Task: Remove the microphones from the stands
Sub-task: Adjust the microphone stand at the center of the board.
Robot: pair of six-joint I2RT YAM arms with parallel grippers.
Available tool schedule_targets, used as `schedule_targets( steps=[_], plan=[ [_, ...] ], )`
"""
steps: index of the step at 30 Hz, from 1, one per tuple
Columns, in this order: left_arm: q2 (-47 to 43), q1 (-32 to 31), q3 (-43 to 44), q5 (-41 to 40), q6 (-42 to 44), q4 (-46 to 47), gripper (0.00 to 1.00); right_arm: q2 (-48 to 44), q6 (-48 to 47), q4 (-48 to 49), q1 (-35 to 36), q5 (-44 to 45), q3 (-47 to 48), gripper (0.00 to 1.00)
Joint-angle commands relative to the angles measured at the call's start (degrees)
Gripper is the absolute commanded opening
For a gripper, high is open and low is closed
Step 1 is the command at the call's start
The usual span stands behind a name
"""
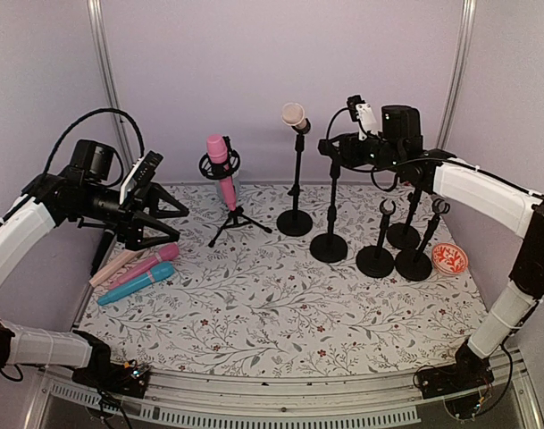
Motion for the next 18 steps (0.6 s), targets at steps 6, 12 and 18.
schedule_targets(
  steps=[6,12,18],
  plan=[
    [-0.2,0.3,1.0,0.2,0.6,-0.7,0.81,5.3,-1.5,-7.0,0.7,3.2,-0.8,0.49],
    [-0.2,0.4,1.1,0.8,0.6,-0.8,0.8,5.0,-1.5,-8.1,0.7,5.0,-4.6,0.45],
    [-0.3,0.4,1.1,1.3,0.7,-1.1,0.8,3.6,-1.5,-7.5,0.7,5.6,-10.0,0.42]
  ],
)
